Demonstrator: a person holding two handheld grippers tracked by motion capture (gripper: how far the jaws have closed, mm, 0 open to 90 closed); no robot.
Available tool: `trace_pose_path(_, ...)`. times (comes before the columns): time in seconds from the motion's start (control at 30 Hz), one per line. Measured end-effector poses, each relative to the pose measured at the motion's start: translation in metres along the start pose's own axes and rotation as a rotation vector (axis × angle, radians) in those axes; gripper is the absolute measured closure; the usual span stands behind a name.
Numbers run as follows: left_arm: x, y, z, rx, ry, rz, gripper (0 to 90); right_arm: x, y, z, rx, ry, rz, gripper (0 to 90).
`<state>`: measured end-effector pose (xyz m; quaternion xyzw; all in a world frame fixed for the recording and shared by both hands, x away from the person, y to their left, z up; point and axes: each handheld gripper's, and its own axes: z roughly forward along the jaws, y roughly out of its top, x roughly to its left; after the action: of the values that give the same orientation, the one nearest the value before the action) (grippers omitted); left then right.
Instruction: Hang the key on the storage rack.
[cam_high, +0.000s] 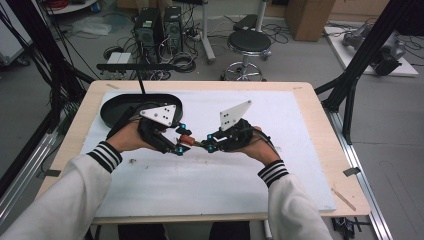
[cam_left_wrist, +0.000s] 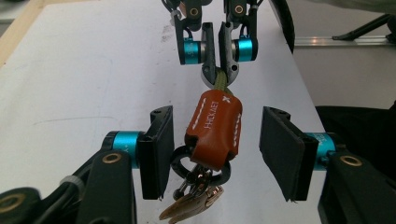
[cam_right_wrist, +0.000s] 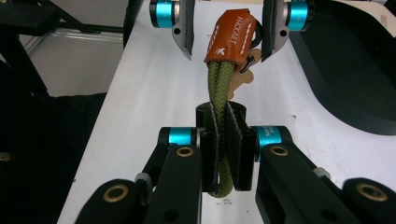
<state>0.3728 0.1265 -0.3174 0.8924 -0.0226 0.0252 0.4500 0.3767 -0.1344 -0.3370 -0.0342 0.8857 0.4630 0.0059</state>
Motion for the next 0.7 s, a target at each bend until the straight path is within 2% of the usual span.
trace_pose_path(0.1, 0.0009, 0.0024, 0.0009, 0.009, -0.010, -0.001, 49.1, 0.0001, 0.0001, 0.0008, 0.007, 0.001, -0.003, 84.7)
trace_pose_path(0.23, 0.0003, 0.0032, 0.0030, 0.022, -0.032, 0.000, 60.6, 0.0013, 0.0001, 0.0013, 0.016, 0.005, -0.001, 84.6)
trace_pose_path(0.33, -0.0020, 0.0039, 0.0050, 0.033, -0.029, 0.019, 65.1, 0.0015, 0.0005, 0.0028, 0.020, 0.010, -0.004, 84.7)
trace_pose_path(0.5, -0.0036, 0.0041, 0.0065, 0.065, -0.025, 0.010, 69.8, 0.0008, 0.0007, 0.0037, 0.023, 0.003, 0.003, 84.7)
trace_pose_path(0.7, -0.0047, 0.0048, 0.0068, 0.069, -0.020, 0.004, 72.2, 0.0010, 0.0006, 0.0040, 0.024, 0.002, 0.004, 84.6)
